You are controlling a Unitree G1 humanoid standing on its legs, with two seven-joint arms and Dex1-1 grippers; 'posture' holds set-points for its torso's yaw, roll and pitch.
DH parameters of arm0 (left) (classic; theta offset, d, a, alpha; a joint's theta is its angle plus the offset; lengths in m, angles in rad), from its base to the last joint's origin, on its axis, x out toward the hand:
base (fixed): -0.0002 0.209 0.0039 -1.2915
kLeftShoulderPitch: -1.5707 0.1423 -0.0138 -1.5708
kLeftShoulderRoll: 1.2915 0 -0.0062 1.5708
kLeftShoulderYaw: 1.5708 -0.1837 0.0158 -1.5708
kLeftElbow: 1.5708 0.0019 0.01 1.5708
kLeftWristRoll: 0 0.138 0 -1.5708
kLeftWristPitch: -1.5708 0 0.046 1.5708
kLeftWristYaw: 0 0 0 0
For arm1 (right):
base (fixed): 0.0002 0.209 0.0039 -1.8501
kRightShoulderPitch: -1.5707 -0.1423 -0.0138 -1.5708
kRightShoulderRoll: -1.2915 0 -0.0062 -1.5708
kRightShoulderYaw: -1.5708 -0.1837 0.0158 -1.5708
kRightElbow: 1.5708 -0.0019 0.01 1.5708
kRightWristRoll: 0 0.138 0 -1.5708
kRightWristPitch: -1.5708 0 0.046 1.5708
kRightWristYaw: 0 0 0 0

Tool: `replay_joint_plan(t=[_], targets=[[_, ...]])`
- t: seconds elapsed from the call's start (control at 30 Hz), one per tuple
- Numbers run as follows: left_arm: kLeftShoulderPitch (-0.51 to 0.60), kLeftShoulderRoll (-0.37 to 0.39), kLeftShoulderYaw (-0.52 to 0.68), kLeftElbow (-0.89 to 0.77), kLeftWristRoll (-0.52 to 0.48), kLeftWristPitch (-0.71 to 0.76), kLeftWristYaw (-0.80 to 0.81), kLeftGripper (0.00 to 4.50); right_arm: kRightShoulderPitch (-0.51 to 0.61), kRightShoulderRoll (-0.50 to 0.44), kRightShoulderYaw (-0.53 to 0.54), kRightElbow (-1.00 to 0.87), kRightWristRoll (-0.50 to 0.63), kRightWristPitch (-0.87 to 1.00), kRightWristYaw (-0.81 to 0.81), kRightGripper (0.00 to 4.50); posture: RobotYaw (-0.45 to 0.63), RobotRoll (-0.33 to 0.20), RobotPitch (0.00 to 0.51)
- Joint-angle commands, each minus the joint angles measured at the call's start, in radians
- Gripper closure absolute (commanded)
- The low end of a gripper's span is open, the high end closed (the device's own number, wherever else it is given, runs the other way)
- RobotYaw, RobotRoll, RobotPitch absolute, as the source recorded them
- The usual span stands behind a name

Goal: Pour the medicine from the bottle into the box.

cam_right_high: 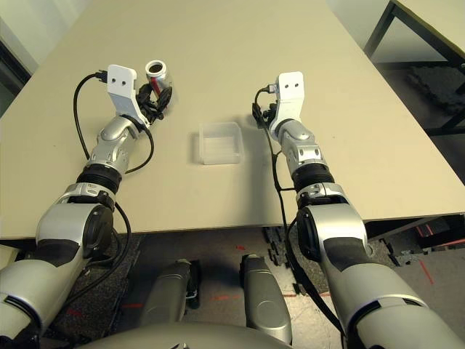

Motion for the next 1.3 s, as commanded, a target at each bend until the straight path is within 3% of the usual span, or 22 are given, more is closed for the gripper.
replay_joint_plan(t=[0.03, 0.3, 0.47, 0.57, 0.7, 0.8, 0.93, 1.1, 1.17, 1.3], targets=[[0.012, 0.013, 0.008, 0.031, 0.01, -0.002, 0.001, 2.13, -0.001, -0.01, -0.009, 0.012, -0.01, -0.009, 0.007, 0.0, -0.07, 0.0, 0.126], [-0.002, 0.024, 0.023, 0.085, 0.009, -0.005, 0.015, 2.13, 0.09, -0.064, -0.023, -0.204, 0.014, 0.091, 0.042, 0.0, -0.08, 0.0, 0.125], [-0.031, 0.059, 0.032, 0.127, 0.019, -0.013, 0.031, 2.13, 0.253, -0.151, 0.016, -0.612, 0.054, 0.384, 0.156, 0.0, -0.08, 0.0, 0.123], [-0.091, 0.114, -0.011, 0.15, 0.082, -0.047, 0.023, 2.13, 0.365, -0.272, 0.046, -0.91, 0.101, 0.627, 0.247, 0.0, -0.08, 0.0, 0.117], [-0.226, 0.196, -0.201, 0.164, 0.295, -0.171, -0.039, 2.13, 0.486, -0.46, 0.111, -1.188, 0.196, 0.866, 0.418, 0.0, -0.09, 0.0, 0.114], [-0.322, 0.227, -0.367, 0.169, 0.467, -0.295, -0.093, 2.13, 0.526, -0.513, 0.156, -1.274, 0.234, 0.933, 0.476, 0.0, -0.1, 0.0, 0.105], [-0.43, 0.238, -0.641, 0.173, 0.751, -0.478, -0.101, 2.13, 0.513, -0.477, 0.234, -1.257, 0.217, 0.926, 0.483, 0.0, -0.1, 0.0, 0.093], [-0.516, 0.18, -0.895, 0.202, 1.02, -0.554, 0.022, 2.13, 0.455, -0.374, 0.309, -1.139, 0.161, 0.847, 0.453, 0.0, -0.12, 0.0, 0.077], [-0.531, 0.146, -0.982, 0.219, 1.112, -0.549, 0.082, 2.13, 0.42, -0.33, 0.322, -1.075, 0.135, 0.806, 0.439, 0.0, -0.13, 0.0, 0.076], [-0.534, 0.103, -1.071, 0.246, 1.205, -0.543, 0.17, 2.13, 0.381, -0.276, 0.321, -1.007, 0.105, 0.757, 0.419, 0.0, -0.15, 0.0, 0.072]])
